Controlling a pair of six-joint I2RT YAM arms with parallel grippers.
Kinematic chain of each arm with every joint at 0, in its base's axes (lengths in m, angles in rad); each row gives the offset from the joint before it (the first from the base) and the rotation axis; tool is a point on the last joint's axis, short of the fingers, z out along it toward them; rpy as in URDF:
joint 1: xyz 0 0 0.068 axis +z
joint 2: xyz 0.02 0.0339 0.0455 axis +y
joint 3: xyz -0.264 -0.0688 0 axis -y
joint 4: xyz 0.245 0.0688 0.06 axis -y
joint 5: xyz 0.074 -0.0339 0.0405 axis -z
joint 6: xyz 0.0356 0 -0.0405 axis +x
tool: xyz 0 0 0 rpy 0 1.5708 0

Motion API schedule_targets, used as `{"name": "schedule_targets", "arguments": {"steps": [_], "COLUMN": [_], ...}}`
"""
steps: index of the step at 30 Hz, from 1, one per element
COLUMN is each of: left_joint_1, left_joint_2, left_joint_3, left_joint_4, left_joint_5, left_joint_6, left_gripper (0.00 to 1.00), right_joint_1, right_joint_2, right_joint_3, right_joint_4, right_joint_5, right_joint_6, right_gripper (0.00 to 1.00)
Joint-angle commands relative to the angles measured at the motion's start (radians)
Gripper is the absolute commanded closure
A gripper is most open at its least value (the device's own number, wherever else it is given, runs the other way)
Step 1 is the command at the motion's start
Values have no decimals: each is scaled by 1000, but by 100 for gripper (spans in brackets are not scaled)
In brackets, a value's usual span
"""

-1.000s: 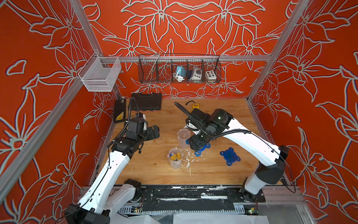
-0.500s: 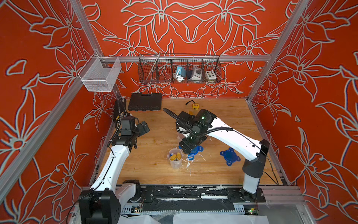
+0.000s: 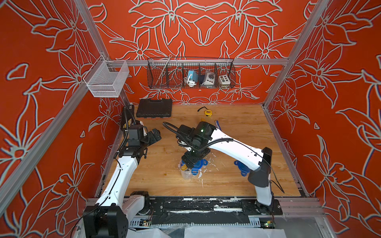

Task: Pack away toiletry kits
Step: Close the lid on the container.

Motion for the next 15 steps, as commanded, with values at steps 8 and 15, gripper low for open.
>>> {"name": "schedule_targets", "arguments": {"steps": [8, 15], "left_joint_1": [4, 4], "left_joint_2": [-39, -44], "left_joint_3": [-37, -88], "left_joint_4": [38, 86], "left_joint_5": [110, 128], "left_joint_6": [-43, -74], "left_gripper": [2, 2], "right_joint_1": [15, 38], "right_joint_2": [90, 120], "right_joint_3": [101, 108], "right_joint_4": [-23, -31], "right_joint_5": [30, 12], "right_joint_6": [42, 66], "right_gripper": [22, 22]}}
